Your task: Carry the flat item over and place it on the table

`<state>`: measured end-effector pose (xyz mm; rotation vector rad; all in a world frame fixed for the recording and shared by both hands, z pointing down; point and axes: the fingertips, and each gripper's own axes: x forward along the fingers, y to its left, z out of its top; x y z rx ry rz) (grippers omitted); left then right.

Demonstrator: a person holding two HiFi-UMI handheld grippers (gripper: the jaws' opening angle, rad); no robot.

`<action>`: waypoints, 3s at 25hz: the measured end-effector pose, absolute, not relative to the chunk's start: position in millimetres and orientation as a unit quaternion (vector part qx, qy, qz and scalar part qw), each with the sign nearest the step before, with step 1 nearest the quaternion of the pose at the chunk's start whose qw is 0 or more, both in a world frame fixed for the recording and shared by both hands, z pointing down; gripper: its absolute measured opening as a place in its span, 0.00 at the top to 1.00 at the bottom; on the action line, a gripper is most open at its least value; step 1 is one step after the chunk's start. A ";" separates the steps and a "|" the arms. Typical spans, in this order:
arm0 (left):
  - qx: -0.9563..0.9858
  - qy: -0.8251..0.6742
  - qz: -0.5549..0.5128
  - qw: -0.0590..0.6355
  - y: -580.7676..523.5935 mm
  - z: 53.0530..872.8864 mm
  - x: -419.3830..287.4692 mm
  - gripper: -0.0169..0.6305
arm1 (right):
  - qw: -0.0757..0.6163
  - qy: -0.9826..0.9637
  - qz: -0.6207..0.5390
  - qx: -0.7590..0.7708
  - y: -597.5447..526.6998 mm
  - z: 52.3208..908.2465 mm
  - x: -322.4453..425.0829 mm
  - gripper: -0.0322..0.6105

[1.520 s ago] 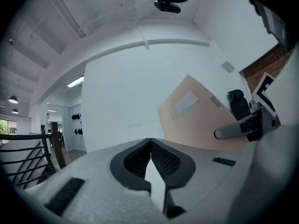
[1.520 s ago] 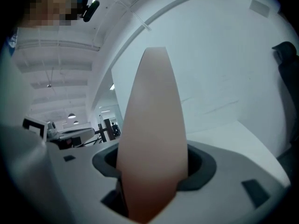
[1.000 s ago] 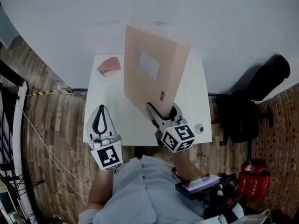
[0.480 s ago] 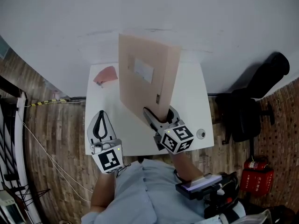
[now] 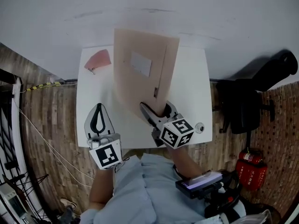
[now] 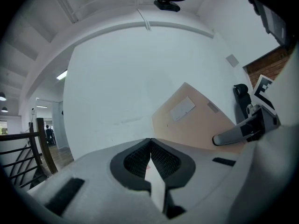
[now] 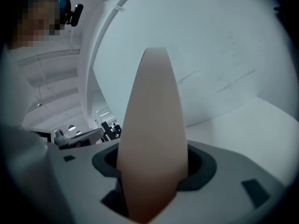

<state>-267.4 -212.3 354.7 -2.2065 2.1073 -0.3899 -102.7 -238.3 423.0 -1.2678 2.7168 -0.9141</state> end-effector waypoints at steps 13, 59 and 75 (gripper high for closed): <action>-0.708 0.688 -0.158 -0.011 -239.6 405.9 -238.5 0.96 | -0.022 0.811 -0.481 -0.333 -240.4 494.2 -84.6 0.49; -0.709 0.681 -0.184 -0.021 -260.6 421.7 -221.1 0.96 | -0.131 0.782 -0.469 -0.388 -270.0 554.8 -43.6 0.26; -0.708 0.680 -0.190 -0.023 -256.8 425.1 -222.3 0.96 | -0.167 0.776 -0.454 -0.404 -268.7 574.1 -32.8 0.29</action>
